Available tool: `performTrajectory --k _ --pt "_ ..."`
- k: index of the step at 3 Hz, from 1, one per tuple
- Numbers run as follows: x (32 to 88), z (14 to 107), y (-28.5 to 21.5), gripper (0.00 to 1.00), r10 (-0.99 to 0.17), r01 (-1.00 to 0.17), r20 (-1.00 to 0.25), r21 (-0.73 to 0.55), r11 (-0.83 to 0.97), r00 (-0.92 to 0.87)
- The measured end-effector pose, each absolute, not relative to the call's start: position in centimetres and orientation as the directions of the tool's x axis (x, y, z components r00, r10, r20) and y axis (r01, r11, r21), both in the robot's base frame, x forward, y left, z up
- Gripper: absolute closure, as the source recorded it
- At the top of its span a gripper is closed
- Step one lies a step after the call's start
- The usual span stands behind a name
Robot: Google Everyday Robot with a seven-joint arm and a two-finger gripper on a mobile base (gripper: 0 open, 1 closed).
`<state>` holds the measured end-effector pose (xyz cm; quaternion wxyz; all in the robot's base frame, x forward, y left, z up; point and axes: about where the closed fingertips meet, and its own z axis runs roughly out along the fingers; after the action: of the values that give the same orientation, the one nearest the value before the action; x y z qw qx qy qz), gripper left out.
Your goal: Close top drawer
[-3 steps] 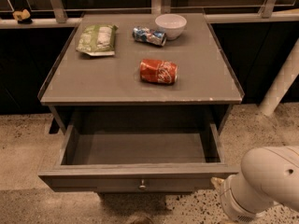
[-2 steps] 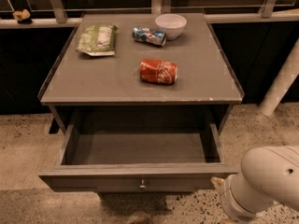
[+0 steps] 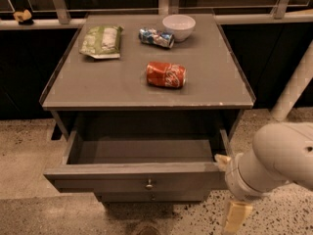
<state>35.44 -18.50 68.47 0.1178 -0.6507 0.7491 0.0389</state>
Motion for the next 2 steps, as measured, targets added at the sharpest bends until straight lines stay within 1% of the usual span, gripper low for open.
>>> performTrajectory --k 1,2 --pt "38.22 70.55 -17.21 0.00 -0.970 -0.985 -0.228 -0.131 0.111 -0.079" --pt "38.22 70.55 -17.21 0.00 -0.970 -0.985 -0.228 -0.131 0.111 -0.079"
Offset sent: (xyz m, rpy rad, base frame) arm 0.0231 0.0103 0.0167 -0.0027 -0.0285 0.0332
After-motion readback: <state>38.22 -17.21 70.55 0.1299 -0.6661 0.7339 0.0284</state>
